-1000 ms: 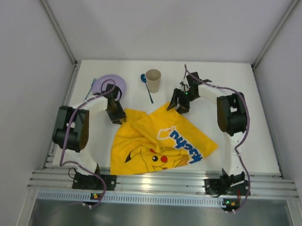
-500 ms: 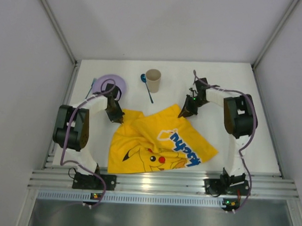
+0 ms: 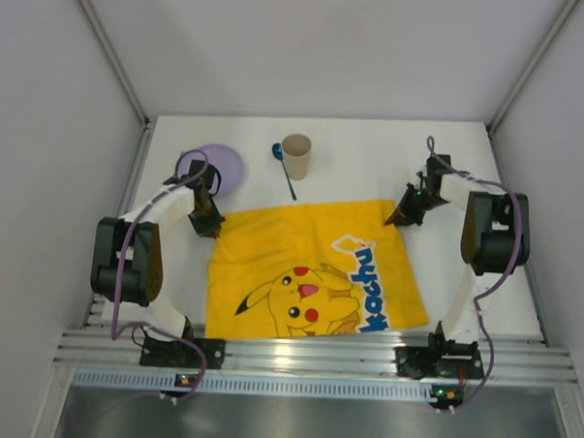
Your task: Set the dinner table for one person
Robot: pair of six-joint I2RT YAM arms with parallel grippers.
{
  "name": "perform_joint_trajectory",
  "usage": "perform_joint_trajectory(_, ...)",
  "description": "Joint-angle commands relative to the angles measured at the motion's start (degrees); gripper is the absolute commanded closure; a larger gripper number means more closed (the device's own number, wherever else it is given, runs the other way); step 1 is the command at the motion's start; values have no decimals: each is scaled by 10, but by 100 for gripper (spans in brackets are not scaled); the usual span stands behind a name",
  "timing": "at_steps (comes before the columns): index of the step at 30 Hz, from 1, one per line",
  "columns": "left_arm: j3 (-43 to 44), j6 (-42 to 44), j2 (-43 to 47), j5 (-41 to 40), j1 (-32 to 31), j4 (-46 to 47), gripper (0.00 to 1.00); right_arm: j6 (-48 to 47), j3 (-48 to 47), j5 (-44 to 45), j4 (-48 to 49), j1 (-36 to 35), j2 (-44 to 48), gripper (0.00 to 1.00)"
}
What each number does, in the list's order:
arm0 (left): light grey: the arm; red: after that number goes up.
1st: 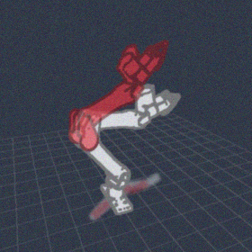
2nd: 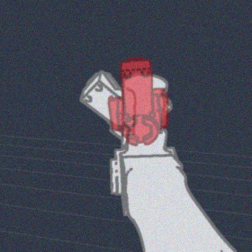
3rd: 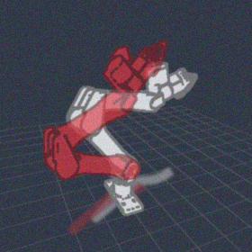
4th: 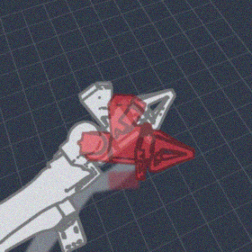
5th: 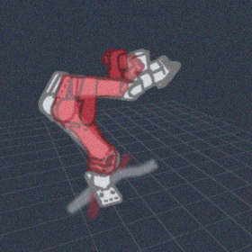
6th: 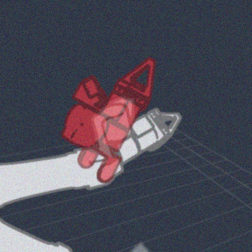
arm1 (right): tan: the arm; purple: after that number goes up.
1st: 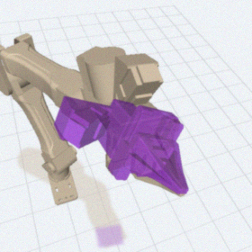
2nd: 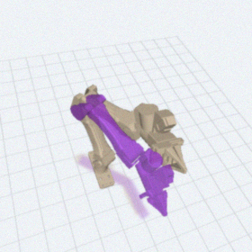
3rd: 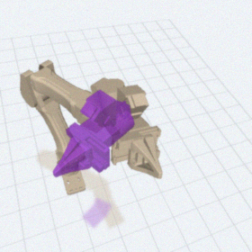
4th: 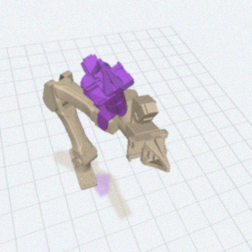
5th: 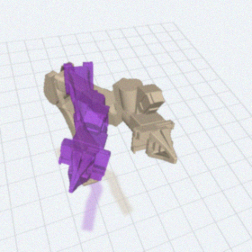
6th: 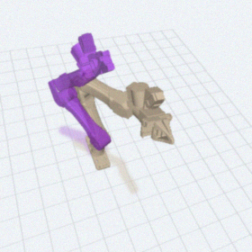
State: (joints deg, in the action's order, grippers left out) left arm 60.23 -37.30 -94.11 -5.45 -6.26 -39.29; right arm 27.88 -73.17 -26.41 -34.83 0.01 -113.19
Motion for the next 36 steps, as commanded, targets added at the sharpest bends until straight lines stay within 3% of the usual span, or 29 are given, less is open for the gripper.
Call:
perform_joint_trajectory(1,31,7,2,-13,0,-9,100,-8,-20,6,11,-5,1,100)
perform_joint_trajectory(11,174,23,-105,-32,-1,-40,100,20,-39,133,-46,-5,8,100)
perform_joint_trajectory(23,173,15,-115,-39,-2,-58,98,-14,-118,121,-78,13,-42,100)
perform_joint_trajectory(24,172,14,-114,-40,-1,-59,94,-19,-126,113,-84,13,-47,97)
perform_joint_trajectory(26,171,11,-104,-40,-2,-62,84,-23,-133,113,-98,13,-57,80)
perform_joint_trajectory(27,172,10,-99,-40,-2,-62,68,-23,-133,118,-111,13,-59,71)
perform_joint_trajectory(28,177,4,-91,-45,-2,-65,59,-19,-131,124,-117,14,-58,56)
perform_joint_trajectory(30,189,-6,-86,-61,-1,-86,36,-15,-116,144,-123,13,-54,47)
perform_joint_trajectory(33,221,-22,-68,-63,-1,-105,23,-10,-101,168,-126,13,-22,32)
perform_joint_trajectory(36,243,-30,-40,-70,-1,-122,23,-6,-95,181,-138,13,20,31)
